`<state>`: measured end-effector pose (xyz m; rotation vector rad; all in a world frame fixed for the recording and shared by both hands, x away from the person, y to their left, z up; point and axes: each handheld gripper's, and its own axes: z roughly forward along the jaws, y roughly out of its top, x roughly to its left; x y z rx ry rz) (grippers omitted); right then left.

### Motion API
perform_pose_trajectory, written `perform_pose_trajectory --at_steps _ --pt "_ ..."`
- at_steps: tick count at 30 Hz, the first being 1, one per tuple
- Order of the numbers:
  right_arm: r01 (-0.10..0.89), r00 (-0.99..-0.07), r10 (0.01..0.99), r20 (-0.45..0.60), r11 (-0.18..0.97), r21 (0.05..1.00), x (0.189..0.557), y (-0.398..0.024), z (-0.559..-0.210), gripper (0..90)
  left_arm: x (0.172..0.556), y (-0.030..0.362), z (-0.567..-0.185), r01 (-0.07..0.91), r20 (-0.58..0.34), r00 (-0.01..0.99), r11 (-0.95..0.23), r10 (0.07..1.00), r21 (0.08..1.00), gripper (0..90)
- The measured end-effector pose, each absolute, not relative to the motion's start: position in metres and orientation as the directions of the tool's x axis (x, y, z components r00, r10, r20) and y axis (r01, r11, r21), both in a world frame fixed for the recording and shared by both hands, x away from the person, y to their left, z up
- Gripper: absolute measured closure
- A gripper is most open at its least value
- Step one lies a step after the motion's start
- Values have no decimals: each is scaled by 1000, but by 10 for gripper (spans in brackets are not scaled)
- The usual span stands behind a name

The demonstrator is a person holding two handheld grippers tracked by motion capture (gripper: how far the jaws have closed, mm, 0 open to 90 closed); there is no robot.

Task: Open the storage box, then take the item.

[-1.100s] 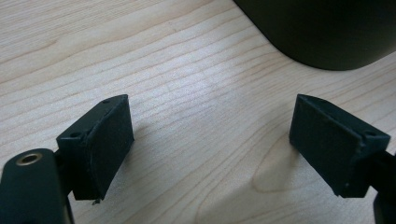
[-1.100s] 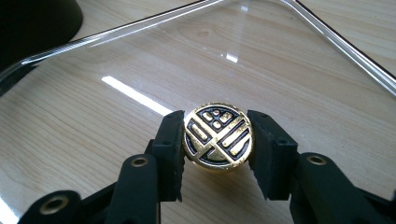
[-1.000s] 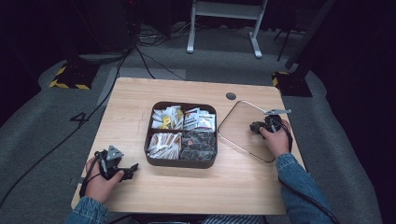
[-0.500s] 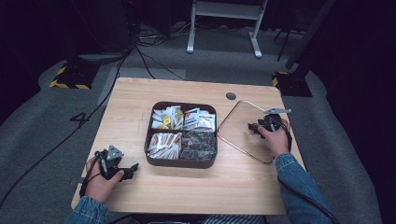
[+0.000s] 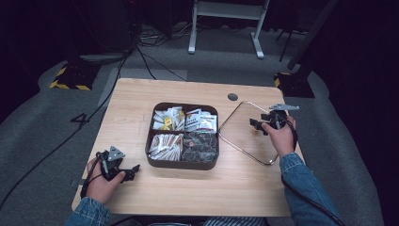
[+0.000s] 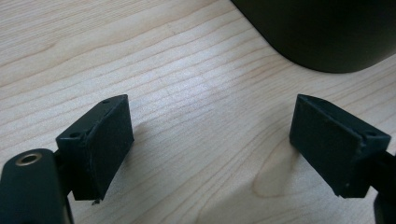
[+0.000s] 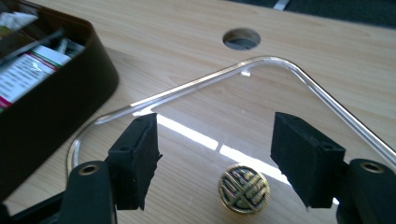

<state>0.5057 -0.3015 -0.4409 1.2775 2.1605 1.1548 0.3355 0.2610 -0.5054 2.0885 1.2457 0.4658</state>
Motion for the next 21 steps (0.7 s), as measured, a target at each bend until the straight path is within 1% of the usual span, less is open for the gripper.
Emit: perform_pose_trajectory --at_steps 6,11,15,17,18,21 --pt "511 -561 823 89 259 820 498 -286 -423 332 336 261 -505 643 -27 486 -336 874 688 136" --pt "475 -614 785 78 289 831 489 -268 -410 334 336 261 -505 643 -27 486 -336 874 688 137" --pt "444 -666 742 74 315 839 482 -246 -399 335 336 260 -505 644 -31 484 -333 874 689 137" --pt "443 -673 736 75 320 838 481 -243 -397 335 336 260 -505 643 -30 484 -333 875 689 137" --pt "429 -696 714 70 337 838 479 -232 -394 335 336 260 -505 644 -30 484 -332 875 689 137" --pt "415 -719 692 64 354 838 477 -221 -392 335 336 260 -505 644 -25 485 -337 874 687 139"
